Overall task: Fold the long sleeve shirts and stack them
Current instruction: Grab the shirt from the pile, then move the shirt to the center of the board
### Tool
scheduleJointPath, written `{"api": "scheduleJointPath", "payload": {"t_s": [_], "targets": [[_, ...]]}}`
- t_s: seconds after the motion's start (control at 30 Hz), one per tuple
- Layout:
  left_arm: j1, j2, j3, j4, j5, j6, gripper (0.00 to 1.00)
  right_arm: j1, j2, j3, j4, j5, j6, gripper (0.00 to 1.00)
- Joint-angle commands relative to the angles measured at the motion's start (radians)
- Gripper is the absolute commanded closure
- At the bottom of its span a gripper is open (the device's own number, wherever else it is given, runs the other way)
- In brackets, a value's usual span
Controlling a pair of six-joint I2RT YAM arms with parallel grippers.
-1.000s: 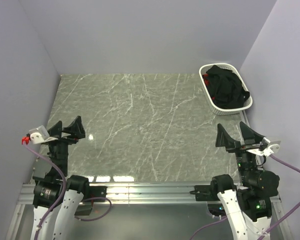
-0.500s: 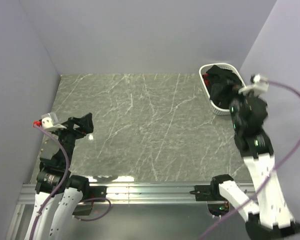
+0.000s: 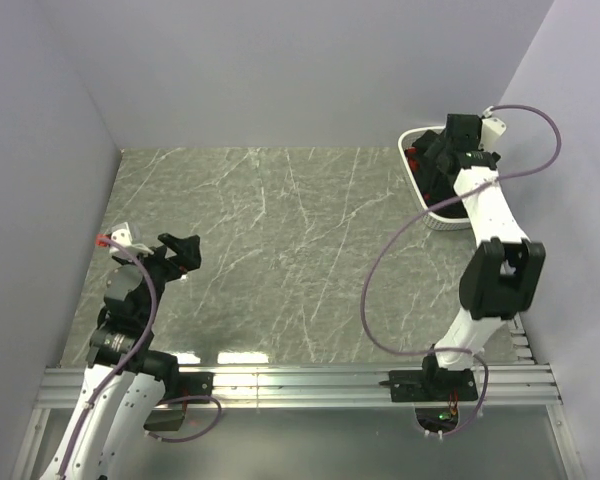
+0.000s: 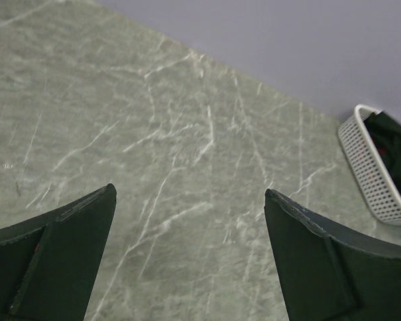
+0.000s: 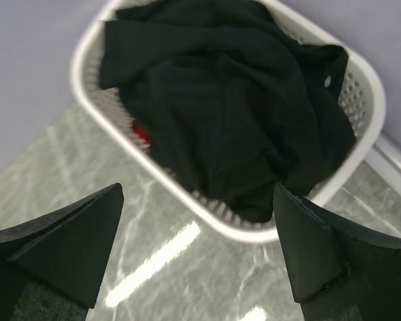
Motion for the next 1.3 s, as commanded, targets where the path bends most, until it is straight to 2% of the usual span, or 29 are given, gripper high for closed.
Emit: {"api": "scheduleJointPath", "payload": {"t_s": [0.0,0.2,0.3,0.33,0.4,0.43,0.5,0.53,0.6,0.77,0.93,1.1,1.27], "targets": [[-0.003,0.034,-0.009,0.055,-0.006,0.019,0.01,-0.045,0.098,0.085,0.045,0.017,0.076,0.0],[-0.003,0.065,-0.004,0.048,-0.025,0.039,0.01,-0.099,0.254,0.108,0.135,-0.05,0.117,0.03],[-0.003,0.086,0.003,0.045,-0.025,0.048,0.01,-0.111,0.282,0.117,0.138,-0.052,0.103,0.21],[-0.003,0.094,0.005,0.043,-0.025,0.049,0.01,-0.111,0.279,0.123,0.135,-0.041,0.085,0.4],[-0.002,0.097,0.006,0.043,-0.023,0.051,0.01,-0.111,0.241,0.113,0.144,-0.014,0.068,0.58],[-0.003,0.093,0.005,0.043,-0.023,0.051,0.01,-0.108,0.218,0.09,0.158,0.003,0.036,0.72],[-0.003,0.09,-0.001,0.046,-0.023,0.048,0.01,-0.104,0.15,0.077,0.186,0.008,0.001,0.82],[-0.003,0.088,-0.003,0.048,-0.026,0.048,0.01,-0.099,0.129,0.086,0.187,0.029,-0.039,0.91],[-0.003,0.088,-0.001,0.045,-0.02,0.048,0.01,-0.065,0.074,0.1,0.187,0.058,-0.082,0.97],[-0.003,0.093,0.005,0.037,-0.018,0.046,0.02,0.022,-0.064,0.122,0.268,0.081,-0.22,1.0],[-0.003,0.102,0.017,0.009,-0.029,0.042,0.02,0.195,-0.126,0.226,0.335,0.077,-0.402,1.0],[-0.003,0.1,0.023,-0.001,-0.038,0.037,0.01,0.344,-0.16,0.333,0.417,-0.097,-0.506,1.0],[-0.003,0.09,0.025,-0.009,-0.049,0.033,0.01,0.476,-0.1,0.494,0.424,-0.297,-0.555,1.0]]}}
